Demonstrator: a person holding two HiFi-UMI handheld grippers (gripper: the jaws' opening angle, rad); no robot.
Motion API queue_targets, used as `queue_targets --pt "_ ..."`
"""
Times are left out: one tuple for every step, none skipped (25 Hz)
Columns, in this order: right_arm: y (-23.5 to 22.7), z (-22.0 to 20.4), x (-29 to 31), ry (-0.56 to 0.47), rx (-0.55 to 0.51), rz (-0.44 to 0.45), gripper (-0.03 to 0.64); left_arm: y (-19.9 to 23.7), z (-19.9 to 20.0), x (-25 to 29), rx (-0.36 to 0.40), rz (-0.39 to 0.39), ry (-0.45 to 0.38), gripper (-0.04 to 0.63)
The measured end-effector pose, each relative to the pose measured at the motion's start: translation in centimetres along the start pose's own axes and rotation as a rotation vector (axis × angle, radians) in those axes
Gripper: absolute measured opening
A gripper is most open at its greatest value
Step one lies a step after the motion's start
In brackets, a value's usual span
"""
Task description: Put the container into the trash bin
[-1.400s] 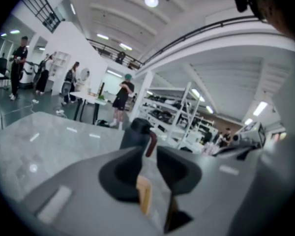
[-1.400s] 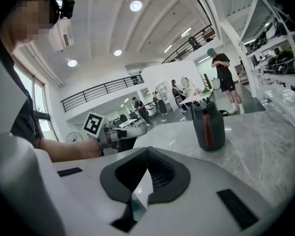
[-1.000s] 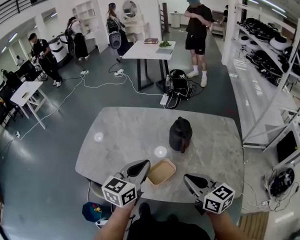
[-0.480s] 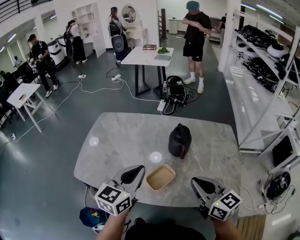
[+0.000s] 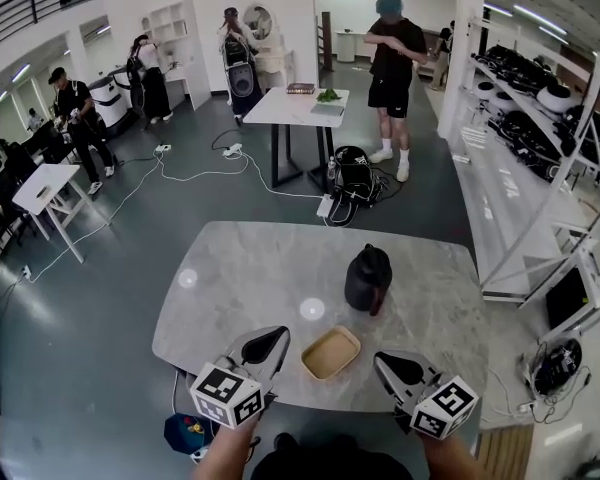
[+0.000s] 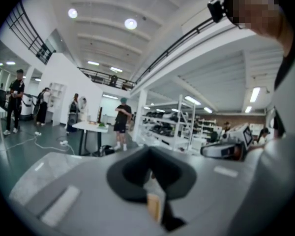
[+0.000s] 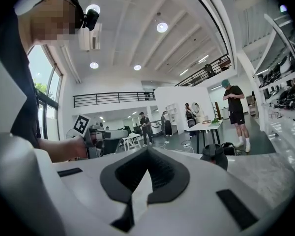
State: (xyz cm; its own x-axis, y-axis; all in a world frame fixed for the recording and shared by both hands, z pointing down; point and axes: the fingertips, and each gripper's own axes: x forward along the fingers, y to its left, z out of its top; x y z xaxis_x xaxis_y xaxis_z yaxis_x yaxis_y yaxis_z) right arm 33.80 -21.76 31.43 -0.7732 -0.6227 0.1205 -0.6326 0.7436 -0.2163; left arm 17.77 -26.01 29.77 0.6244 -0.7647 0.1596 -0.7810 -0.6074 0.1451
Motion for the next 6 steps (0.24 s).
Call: queue_targets --pt "-0.1 0.2 0.1 -0.004 0.001 0.0 -0.009 0.0 -0.1 0.0 -0.004 -0.001 0.004 0.009" --pt "-0.1 0.2 0.2 -0.007 0.004 -0.001 -0.009 0.0 -0.3 0.0 -0.009 -0.003 0.008 0.009" --pt "-0.1 0.2 0.2 -0.009 0.007 -0.002 -0.009 0.0 -0.5 0.0 -0.015 -0.004 0.013 0.009" --pt "-0.1 0.2 0.3 -0.01 0.011 -0.002 -0.009 0.1 -0.7 0.0 -0.02 -0.005 0.018 0.009" --pt "0.0 0.1 0.3 -0.01 0.015 -0.002 -0.009 0.1 -0.9 -0.1 -0.025 -0.007 0.022 0.008" --pt "0.0 -0.1 0.4 -0.01 0.019 -0.002 -0.009 0.1 -1.1 -0.1 -0.029 -0.008 0.026 0.009"
